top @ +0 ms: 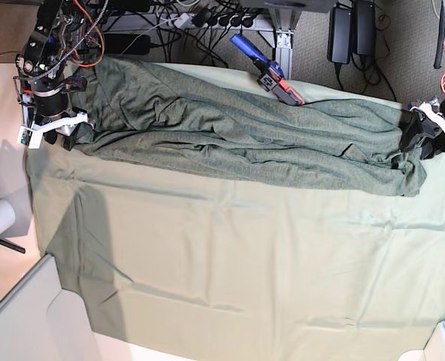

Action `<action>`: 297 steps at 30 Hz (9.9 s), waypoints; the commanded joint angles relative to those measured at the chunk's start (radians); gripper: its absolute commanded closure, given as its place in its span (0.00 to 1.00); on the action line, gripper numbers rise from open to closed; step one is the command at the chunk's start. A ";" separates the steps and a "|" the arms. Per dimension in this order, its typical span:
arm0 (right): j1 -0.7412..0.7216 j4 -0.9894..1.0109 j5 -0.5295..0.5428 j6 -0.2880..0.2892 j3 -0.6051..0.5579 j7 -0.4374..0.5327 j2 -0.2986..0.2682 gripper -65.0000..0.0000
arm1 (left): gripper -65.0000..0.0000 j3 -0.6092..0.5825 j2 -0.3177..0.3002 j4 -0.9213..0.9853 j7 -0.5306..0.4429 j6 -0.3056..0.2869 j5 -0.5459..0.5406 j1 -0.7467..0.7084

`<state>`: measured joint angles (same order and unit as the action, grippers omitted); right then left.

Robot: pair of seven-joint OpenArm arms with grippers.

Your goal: Fold the T-shirt properly

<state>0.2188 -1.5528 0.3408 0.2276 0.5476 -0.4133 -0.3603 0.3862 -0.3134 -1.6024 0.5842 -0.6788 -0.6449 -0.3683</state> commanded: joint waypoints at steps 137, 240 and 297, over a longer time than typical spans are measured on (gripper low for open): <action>-0.005 0.130 0.422 0.230 -0.032 -0.295 -0.185 0.33 | 0.46 -0.924 0.151 -0.286 -0.071 0.144 0.484 0.268; 0.109 -0.457 0.003 0.256 -0.549 -0.115 0.289 1.00 | 0.46 -0.601 -0.039 -0.230 -0.035 0.091 0.337 0.133; -0.472 0.269 -0.061 0.256 -0.339 -0.004 0.145 1.00 | 1.00 -1.098 -0.105 -0.189 -0.064 0.066 0.664 0.391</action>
<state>-0.2306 -1.2694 0.2714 0.4793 0.2062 -0.4454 -0.2047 -0.7155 -0.4091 -1.7798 0.5152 -0.6178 0.0128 0.0120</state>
